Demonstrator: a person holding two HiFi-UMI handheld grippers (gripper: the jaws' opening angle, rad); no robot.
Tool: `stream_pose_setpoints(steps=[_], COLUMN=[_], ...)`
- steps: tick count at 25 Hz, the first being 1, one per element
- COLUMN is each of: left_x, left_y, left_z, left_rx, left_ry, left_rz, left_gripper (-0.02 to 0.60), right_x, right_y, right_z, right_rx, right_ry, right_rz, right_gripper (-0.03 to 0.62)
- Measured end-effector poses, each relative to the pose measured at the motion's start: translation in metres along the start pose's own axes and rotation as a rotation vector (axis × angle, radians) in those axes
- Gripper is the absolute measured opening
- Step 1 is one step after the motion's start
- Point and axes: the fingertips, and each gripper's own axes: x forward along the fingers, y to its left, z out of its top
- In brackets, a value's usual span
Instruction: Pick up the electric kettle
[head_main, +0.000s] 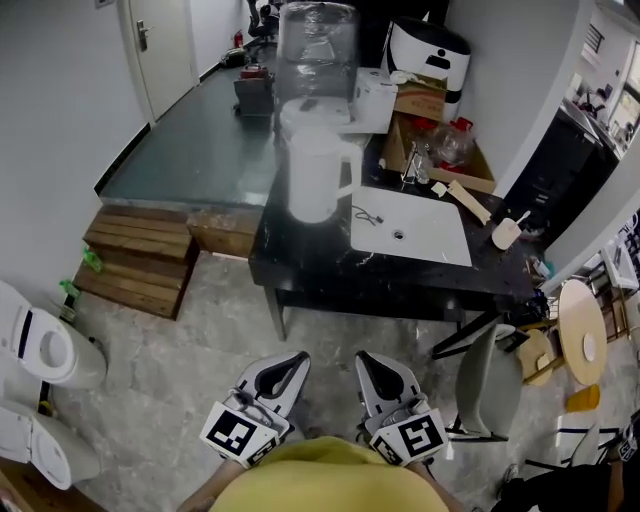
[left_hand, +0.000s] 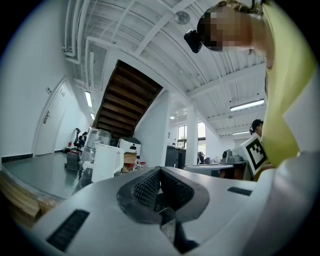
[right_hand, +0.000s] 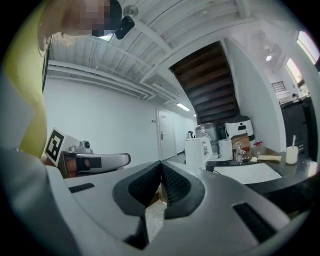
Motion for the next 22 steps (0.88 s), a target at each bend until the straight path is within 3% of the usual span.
stream_pose_setpoints(steps=[10, 22], left_x=[0.070, 0.112], left_y=[0.110, 0.149], left_z=[0.031, 0.003], left_rx=[0.041, -0.008], left_ry=[-0.028, 0.066], left_rz=[-0.052, -0.147], left_gripper=[0.011, 0.011], right_x=[0.116, 0.159], right_y=[-0.046, -0.084], right_z=[0.022, -0.005], right_rx=[-0.019, 0.038], right_ry=[-0.031, 0.045], right_rz=[-0.046, -0.143], right_gripper=[0.017, 0.017])
